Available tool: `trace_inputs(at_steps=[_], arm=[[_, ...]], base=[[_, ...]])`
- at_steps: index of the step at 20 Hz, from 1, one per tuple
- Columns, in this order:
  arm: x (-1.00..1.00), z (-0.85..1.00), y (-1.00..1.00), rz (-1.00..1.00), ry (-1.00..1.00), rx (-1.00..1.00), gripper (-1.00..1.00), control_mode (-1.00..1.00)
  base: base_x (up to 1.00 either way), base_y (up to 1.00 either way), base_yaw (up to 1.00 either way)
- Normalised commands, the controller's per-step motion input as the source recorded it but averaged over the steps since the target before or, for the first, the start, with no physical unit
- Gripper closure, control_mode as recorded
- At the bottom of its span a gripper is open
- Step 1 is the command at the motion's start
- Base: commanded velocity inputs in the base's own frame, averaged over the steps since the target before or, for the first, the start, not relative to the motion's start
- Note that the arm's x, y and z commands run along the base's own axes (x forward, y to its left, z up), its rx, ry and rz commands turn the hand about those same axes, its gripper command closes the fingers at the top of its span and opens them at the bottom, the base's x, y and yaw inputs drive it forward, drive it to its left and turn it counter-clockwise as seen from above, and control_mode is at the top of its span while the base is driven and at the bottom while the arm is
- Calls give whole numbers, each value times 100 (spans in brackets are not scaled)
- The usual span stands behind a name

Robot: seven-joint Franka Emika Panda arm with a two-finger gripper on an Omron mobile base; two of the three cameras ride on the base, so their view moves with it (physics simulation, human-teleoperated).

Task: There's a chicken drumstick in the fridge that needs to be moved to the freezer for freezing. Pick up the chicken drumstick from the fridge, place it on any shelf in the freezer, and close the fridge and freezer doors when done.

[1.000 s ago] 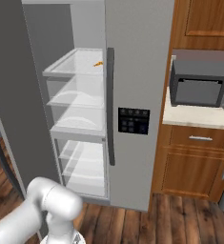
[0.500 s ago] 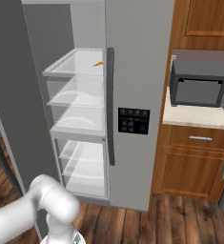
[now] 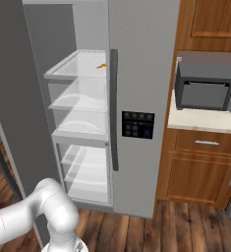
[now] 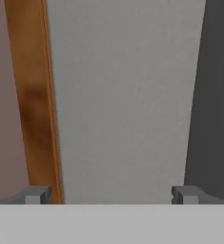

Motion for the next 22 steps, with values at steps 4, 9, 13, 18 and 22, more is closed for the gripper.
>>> trace_inputs(at_steps=[4,9,13,18,22], arm=[[52,-21,0,0,3,0,-100,-100],[39,-23,-1,0,3,-1,-100,-100],[40,-16,-3,0,4,0,-100,-100],[43,-20,-12,0,3,0,-100,-100],[25,-20,-31,0,4,0,-100,-100]], base=[[0,0,0],[0,0,0],[0,0,0],[0,0,0],[0,0,0]])
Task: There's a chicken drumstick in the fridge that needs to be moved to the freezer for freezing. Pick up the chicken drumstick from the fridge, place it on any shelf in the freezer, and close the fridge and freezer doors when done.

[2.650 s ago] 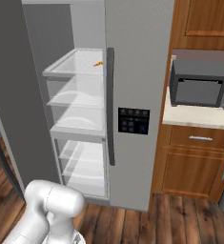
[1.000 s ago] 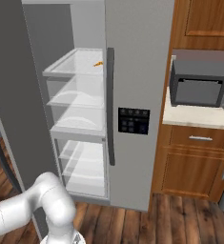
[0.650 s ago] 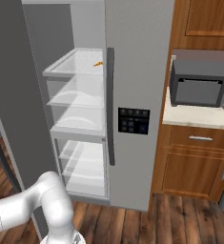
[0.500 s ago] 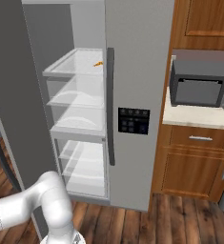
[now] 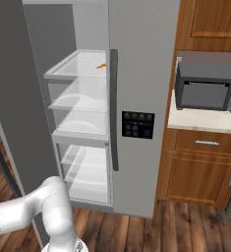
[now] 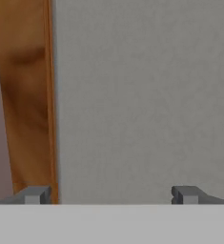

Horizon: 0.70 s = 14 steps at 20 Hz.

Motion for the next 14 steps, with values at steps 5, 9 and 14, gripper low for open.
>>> trace_inputs(at_steps=[5,9,14], arm=[[11,-19,-46,0,7,0,-100,-100],[0,-4,-66,0,5,0,-100,-100],[0,0,-74,0,2,0,-100,-100]], base=[[0,0,0],[0,0,0],[0,0,0]])
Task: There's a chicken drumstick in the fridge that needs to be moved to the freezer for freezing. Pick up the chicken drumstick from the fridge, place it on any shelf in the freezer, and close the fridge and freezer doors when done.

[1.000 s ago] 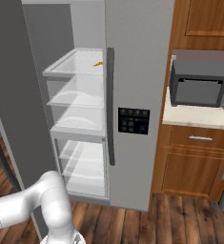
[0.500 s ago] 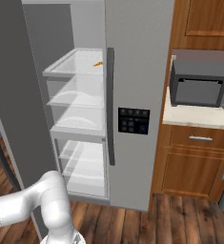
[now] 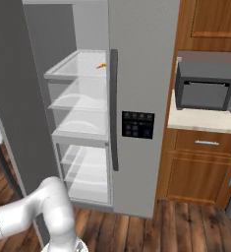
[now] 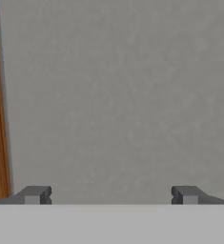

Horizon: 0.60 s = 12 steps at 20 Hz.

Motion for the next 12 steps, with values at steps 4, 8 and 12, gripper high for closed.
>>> trace_inputs(at_steps=[4,8,12], arm=[[-5,0,-84,0,0,2,-100,-100],[-14,0,-95,0,0,4,-100,-100],[-3,3,-100,0,0,8,-100,-100]], base=[[0,0,0],[0,0,0],[0,0,0]])
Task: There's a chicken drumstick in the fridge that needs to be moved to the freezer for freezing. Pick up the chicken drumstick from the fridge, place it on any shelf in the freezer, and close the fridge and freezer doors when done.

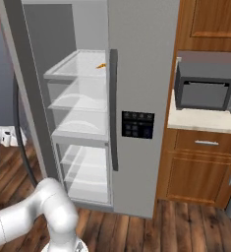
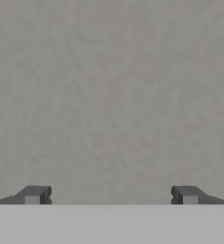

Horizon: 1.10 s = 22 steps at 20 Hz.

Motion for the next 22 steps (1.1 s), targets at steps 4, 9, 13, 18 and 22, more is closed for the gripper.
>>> trace_inputs(at_steps=[4,9,13,18,22], arm=[[6,8,-100,0,0,12,-100,-100],[19,9,-100,0,0,12,-100,-100],[22,3,-100,0,0,11,-100,-100],[31,0,-100,0,0,11,-100,-100],[46,0,-99,2,-1,10,-100,-100]], base=[[0,0,0],[0,0,0],[0,0,0],[0,0,0],[0,0,0]])
